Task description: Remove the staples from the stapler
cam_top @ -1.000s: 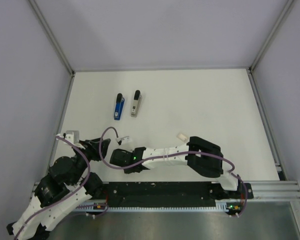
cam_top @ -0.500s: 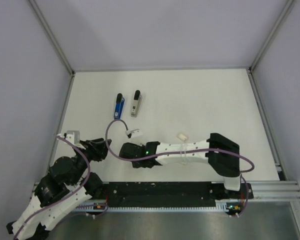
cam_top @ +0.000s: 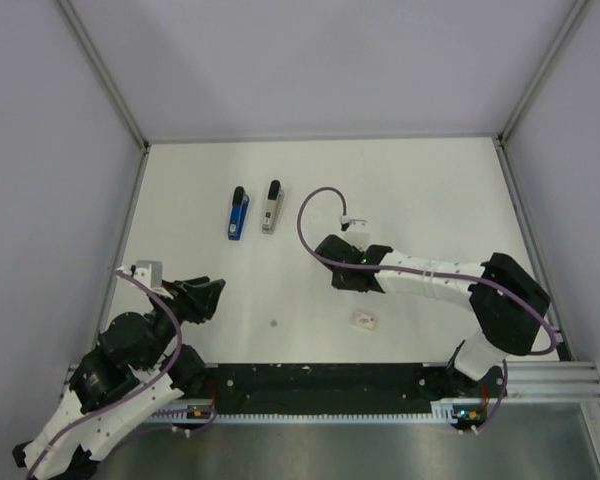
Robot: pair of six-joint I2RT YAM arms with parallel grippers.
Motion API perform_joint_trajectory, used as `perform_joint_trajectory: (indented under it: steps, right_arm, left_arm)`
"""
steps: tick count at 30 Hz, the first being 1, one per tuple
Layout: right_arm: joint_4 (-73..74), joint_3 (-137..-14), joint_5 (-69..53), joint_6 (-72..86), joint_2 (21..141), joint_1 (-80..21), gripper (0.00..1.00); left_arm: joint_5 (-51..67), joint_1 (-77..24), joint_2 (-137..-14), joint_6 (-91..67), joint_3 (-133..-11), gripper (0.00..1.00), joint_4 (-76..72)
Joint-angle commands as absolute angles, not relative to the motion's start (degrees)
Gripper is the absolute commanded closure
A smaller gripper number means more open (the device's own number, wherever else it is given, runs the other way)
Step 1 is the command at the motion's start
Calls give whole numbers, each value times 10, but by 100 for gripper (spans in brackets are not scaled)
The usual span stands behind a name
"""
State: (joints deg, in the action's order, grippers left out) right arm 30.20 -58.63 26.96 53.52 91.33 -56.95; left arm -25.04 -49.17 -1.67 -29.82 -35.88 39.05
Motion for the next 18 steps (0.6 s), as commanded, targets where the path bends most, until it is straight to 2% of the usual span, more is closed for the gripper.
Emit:
perform_joint_trajectory:
  steps: [1, 18]
  right_arm:
    - [256, -565, 284, 526, 887, -531, 88]
    - [223, -511, 297, 572, 867, -454, 91]
  left_arm:
    - [-244, -493, -27, -289, -357, 47, 372]
    - [-243, -493, -31, -287, -355, 47, 369]
